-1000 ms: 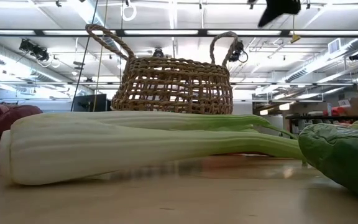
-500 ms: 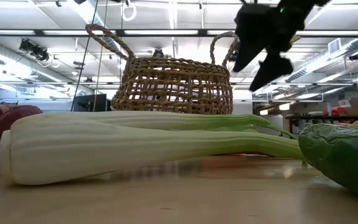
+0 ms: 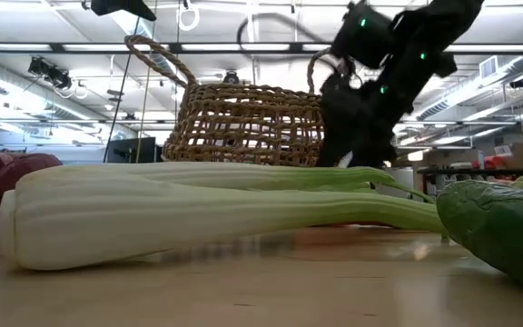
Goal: Build produce basket
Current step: Put the orange into the brown basket
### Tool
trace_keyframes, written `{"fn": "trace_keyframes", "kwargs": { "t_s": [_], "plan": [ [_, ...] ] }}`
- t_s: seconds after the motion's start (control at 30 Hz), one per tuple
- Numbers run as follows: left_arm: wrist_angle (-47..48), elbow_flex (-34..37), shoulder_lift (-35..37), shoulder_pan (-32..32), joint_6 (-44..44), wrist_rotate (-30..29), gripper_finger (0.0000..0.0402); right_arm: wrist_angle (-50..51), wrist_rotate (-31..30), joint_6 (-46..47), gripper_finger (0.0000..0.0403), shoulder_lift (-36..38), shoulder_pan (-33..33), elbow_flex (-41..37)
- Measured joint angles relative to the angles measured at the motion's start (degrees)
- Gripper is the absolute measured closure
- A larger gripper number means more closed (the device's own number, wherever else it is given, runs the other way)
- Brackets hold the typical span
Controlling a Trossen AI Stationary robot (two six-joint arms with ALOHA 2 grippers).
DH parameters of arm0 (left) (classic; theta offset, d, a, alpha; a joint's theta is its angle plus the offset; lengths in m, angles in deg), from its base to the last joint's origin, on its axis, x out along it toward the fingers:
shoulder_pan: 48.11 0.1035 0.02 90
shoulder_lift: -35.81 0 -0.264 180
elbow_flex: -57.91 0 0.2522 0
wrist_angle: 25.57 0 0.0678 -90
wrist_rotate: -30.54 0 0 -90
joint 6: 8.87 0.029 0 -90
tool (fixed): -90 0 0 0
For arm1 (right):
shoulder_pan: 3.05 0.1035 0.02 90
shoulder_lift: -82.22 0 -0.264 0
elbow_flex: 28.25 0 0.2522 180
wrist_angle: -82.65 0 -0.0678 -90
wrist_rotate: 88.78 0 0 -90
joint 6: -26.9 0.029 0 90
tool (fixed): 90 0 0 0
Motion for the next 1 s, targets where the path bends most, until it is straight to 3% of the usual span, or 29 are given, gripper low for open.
{"fn": "trace_keyframes", "kwargs": {
  "t_s": [0.23,0.5,0.7,0.83,1.0],
  "plan": [
    [0.89,0.0,0.11,0.02,-3.87,1.13,0.0083,0.51,1.99,0.2,0.0017,-4.72,-0.06,0.27],
    [-2.16,0.0,0.11,0.05,-3.85,1.05,0.0083,1.23,-3.43,0.3,0.0092,-2.35,-0.02,0.28],
    [-4.47,0.0,0.11,0.04,-3.82,1.02,0.0083,1.05,0.05,-0.85,0.0113,-1.85,-0.27,0.28],
    [-4.5,0.0,0.11,0.04,-3.8,1.02,0.0083,2.6,5.02,1.92,0.0114,0.76,1.28,0.28],
    [-4.53,0.0,0.11,0.04,-3.37,1.02,0.0083,3.24,4.9,5.53,0.0114,9.56,4.55,0.31]
  ]
}}
